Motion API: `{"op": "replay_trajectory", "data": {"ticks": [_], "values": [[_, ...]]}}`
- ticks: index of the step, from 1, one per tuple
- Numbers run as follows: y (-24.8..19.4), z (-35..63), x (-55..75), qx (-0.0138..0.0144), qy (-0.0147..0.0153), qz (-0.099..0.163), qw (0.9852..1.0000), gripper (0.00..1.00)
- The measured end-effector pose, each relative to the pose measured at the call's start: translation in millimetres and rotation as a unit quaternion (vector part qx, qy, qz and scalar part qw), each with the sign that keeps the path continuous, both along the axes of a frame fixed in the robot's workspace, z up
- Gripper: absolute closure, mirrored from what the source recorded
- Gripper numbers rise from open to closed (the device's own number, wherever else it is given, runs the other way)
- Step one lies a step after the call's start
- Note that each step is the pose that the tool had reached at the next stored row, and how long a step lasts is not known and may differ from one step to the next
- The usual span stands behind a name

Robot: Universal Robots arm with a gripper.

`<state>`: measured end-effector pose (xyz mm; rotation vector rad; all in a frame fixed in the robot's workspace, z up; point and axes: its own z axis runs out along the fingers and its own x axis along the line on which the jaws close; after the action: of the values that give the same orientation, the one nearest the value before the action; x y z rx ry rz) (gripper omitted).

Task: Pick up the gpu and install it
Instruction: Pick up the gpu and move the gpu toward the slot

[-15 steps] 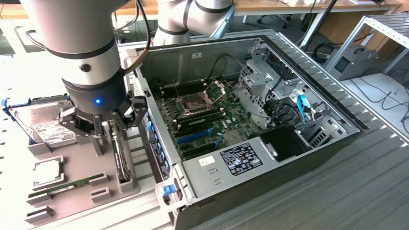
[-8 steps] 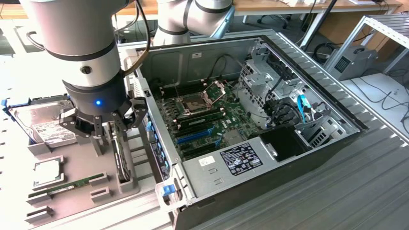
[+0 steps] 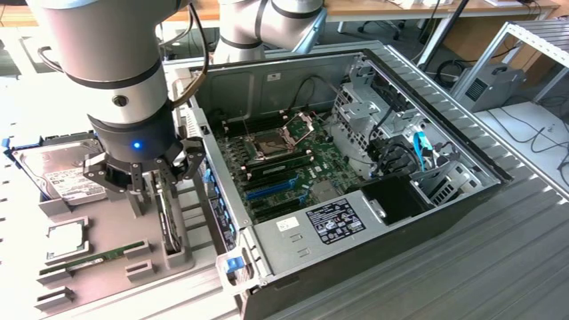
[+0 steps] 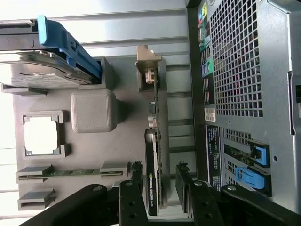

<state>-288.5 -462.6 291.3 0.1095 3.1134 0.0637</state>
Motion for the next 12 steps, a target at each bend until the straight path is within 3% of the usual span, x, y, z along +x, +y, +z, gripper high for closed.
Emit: {"op": "replay_trajectory", "data": {"ticks": [12], "values": [[0.0, -4.2, -0.8, 0.0, 0.0, 0.0, 1.0, 0.58]]}}
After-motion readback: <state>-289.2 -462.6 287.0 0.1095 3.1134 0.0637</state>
